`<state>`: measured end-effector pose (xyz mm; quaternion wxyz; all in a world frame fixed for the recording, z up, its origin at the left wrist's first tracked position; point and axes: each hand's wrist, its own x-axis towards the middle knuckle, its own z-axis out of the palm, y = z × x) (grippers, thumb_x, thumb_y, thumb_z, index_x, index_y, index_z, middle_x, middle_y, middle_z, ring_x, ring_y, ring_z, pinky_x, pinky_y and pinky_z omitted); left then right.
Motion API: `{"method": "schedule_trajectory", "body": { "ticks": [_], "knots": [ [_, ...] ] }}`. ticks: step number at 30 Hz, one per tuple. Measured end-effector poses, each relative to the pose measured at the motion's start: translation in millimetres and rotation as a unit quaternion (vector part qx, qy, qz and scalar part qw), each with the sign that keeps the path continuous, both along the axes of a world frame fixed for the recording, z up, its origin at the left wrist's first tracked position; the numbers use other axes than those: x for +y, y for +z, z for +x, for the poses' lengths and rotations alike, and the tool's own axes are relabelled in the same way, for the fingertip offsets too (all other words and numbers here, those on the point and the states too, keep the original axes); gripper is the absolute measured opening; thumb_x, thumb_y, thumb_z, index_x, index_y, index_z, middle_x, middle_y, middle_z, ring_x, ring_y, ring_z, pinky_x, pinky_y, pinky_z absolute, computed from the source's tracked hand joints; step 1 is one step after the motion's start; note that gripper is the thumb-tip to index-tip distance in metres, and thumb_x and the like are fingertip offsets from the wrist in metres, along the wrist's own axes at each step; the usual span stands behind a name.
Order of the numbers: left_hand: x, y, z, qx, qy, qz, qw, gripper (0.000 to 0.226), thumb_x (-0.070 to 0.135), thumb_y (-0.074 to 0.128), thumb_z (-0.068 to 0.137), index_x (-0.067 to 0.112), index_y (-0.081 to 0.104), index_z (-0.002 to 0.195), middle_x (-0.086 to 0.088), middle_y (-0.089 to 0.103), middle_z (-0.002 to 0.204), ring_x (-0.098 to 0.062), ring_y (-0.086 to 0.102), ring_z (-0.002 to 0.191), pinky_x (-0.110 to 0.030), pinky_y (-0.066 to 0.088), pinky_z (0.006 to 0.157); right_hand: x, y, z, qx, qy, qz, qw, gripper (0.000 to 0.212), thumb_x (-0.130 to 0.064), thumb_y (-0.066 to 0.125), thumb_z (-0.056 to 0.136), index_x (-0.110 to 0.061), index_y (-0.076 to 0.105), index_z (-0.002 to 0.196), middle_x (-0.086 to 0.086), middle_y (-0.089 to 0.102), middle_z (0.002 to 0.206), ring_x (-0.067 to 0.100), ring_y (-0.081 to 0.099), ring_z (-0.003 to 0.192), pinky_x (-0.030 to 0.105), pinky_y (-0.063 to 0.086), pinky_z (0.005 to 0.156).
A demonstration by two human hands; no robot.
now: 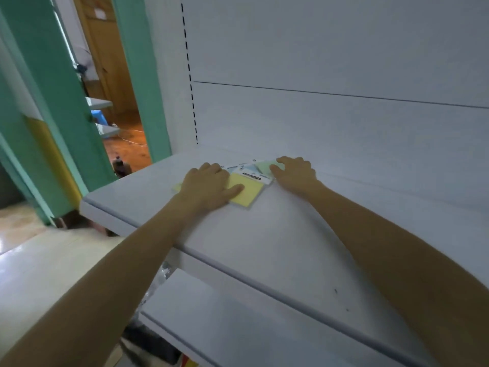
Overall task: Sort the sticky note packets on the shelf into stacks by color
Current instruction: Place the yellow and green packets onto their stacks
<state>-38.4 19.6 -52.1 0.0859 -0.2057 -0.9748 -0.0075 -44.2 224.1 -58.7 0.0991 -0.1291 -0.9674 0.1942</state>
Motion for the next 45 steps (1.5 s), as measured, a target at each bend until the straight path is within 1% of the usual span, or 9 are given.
{"method": "schedule_trajectory", "body": {
  "ticks": [5, 9, 13, 20, 25, 30, 33, 41, 45],
  "knots": [
    [5.2, 4.1, -24.5, -0.035, -0.047, 0.054, 0.997, 0.055, 0.059, 0.04, 0.087, 0.012, 0.058, 0.109, -0.009, 0.051, 0.121, -0.027, 0.04, 0.122, -0.04, 0.038, 0.094, -5.8, -3.7, -13.7, -0.018, -0.039, -0.095, 0.995, 0.044, -0.041, 0.052, 0.086, -0.026, 0.048, 0.127, 0.008, 0.044, 0.14, 0.03, 0.038, 0.13, 0.037, 0.032, 0.106],
    [8.2, 14.2, -43.0, -0.096, -0.097, 0.145, 0.98, 0.04, 0.053, 0.056, 0.081, 0.015, 0.049, 0.069, -0.003, 0.05, 0.079, -0.03, 0.052, 0.104, -0.035, 0.04, 0.076, -8.3, 4.4, -6.0, 0.027, -0.065, -0.139, 0.988, 0.043, -0.023, 0.063, 0.08, -0.018, 0.055, 0.122, 0.009, 0.05, 0.134, 0.026, 0.051, 0.12, 0.032, 0.04, 0.097],
    [12.1, 7.3, -48.0, -0.128, -0.115, 0.318, 0.932, 0.038, 0.035, 0.062, 0.082, 0.015, 0.055, 0.113, -0.006, 0.062, 0.115, -0.026, 0.054, 0.11, -0.032, 0.043, 0.087, -3.6, 6.1, 18.3, 0.084, -0.105, -0.168, 0.977, 0.036, -0.01, 0.061, 0.077, -0.016, 0.062, 0.113, 0.007, 0.055, 0.114, 0.022, 0.055, 0.091, 0.024, 0.045, 0.07],
    [5.9, 9.8, -33.3, -0.133, -0.152, 0.468, 0.86, 0.049, 0.008, 0.044, 0.087, 0.02, 0.035, 0.134, -0.006, 0.055, 0.123, -0.028, 0.054, 0.107, -0.026, 0.032, 0.076, -2.1, 11.4, 71.4, 0.168, -0.138, -0.243, 0.945, 0.027, 0.0, 0.053, 0.078, -0.016, 0.065, 0.096, 0.008, 0.051, 0.098, 0.018, 0.05, 0.075, 0.015, 0.041, 0.056],
    [2.7, 4.9, -24.0, -0.131, -0.249, 0.471, 0.836, 0.061, -0.001, 0.041, 0.083, 0.026, 0.035, 0.138, -0.008, 0.051, 0.134, -0.028, 0.047, 0.123, -0.033, 0.038, 0.095, -7.4, 5.7, 100.7, 0.236, -0.136, -0.356, 0.894, 0.033, 0.003, 0.046, 0.081, -0.024, 0.061, 0.09, 0.007, 0.049, 0.095, 0.016, 0.051, 0.071, 0.019, 0.043, 0.058],
    [8.1, -1.1, -19.0, -0.077, -0.3, 0.437, 0.844, 0.053, -0.002, 0.046, 0.087, 0.01, 0.037, 0.138, -0.015, 0.048, 0.129, -0.024, 0.046, 0.115, -0.014, 0.029, 0.088, -12.1, 8.5, 109.6, 0.299, -0.137, -0.369, 0.869, 0.049, 0.012, 0.039, 0.08, -0.012, 0.058, 0.118, 0.001, 0.053, 0.109, 0.005, 0.053, 0.077, 0.01, 0.045, 0.063],
    [16.2, 6.3, -16.2, -0.056, -0.303, 0.438, 0.844, 0.054, 0.0, 0.047, 0.089, 0.007, 0.032, 0.14, -0.022, 0.045, 0.124, -0.032, 0.047, 0.11, -0.019, 0.031, 0.084, -6.8, 18.1, 118.6, 0.327, -0.137, -0.368, 0.859, 0.052, 0.014, 0.039, 0.08, -0.011, 0.054, 0.123, 0.0, 0.049, 0.115, 0.002, 0.051, 0.081, 0.003, 0.045, 0.06],
    [74.7, 20.9, 31.7, -0.045, -0.364, 0.401, 0.84, 0.056, 0.0, 0.047, 0.09, 0.003, 0.025, 0.142, -0.026, 0.045, 0.127, -0.035, 0.04, 0.123, -0.026, 0.03, 0.096, 35.8, 36.0, 205.3, 0.335, -0.133, -0.317, 0.877, 0.058, 0.017, 0.041, 0.079, -0.013, 0.049, 0.128, -0.004, 0.044, 0.12, 0.013, 0.046, 0.101, -0.004, 0.04, 0.063],
    [118.9, 19.9, 79.4, -0.06, -0.382, 0.408, 0.827, 0.057, 0.0, 0.047, 0.09, 0.004, 0.025, 0.143, -0.025, 0.043, 0.131, -0.032, 0.037, 0.127, -0.029, 0.031, 0.099, 68.6, 37.5, 263.9, 0.332, -0.146, -0.303, 0.881, 0.059, 0.016, 0.043, 0.079, -0.016, 0.048, 0.129, -0.009, 0.046, 0.116, 0.014, 0.045, 0.101, 0.008, 0.041, 0.073]
  ]
}}
